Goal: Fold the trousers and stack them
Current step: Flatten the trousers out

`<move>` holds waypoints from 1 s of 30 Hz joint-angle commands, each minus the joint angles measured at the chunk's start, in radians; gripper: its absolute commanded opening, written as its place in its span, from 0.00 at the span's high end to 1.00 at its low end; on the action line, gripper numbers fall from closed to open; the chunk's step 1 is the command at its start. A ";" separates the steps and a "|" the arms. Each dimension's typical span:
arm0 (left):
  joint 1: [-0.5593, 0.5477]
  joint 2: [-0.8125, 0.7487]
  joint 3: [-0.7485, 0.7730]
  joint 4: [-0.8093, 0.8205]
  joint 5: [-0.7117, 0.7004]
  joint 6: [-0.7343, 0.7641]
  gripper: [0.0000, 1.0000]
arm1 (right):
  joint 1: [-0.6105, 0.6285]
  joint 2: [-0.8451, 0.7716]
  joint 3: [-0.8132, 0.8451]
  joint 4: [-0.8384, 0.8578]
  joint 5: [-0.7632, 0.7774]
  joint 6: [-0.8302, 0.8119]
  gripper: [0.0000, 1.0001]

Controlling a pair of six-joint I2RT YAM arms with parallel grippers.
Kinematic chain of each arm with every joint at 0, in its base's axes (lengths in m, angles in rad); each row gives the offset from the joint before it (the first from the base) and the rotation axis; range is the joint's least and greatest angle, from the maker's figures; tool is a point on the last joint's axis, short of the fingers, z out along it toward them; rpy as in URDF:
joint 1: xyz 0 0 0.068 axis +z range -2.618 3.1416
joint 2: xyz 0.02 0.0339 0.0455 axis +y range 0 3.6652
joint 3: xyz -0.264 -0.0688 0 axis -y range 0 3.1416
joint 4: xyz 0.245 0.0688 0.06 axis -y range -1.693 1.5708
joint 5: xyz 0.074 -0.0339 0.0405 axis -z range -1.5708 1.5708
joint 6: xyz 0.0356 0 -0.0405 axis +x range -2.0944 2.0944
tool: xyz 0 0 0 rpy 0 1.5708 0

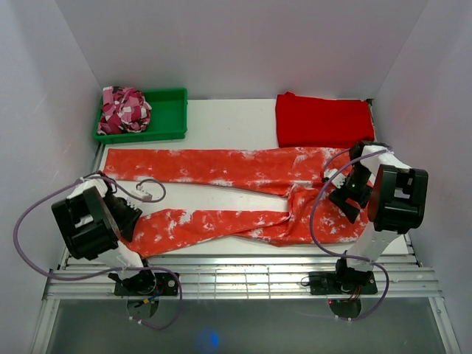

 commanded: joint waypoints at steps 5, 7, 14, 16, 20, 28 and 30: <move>-0.105 0.331 0.258 0.331 -0.004 -0.391 0.57 | 0.001 0.115 0.055 0.109 0.066 0.022 0.09; -0.120 0.376 0.363 0.339 0.002 -0.487 0.57 | 0.001 0.147 0.092 0.137 0.087 0.033 0.09; -0.110 0.326 0.518 0.238 0.065 -0.407 0.48 | 0.001 0.202 0.194 0.160 0.127 0.071 0.09; -0.099 0.250 0.523 0.139 0.111 -0.280 0.46 | 0.001 0.198 0.210 0.132 0.101 0.076 0.09; -0.059 0.099 0.404 0.044 0.099 -0.065 0.41 | 0.001 0.144 0.208 0.103 0.072 0.073 0.09; -0.041 -0.064 0.167 0.090 0.065 0.150 0.40 | 0.001 0.064 0.251 -0.007 0.026 0.051 0.09; -0.042 -0.060 0.135 0.140 0.066 0.160 0.41 | 0.001 0.046 0.254 -0.050 0.017 0.047 0.09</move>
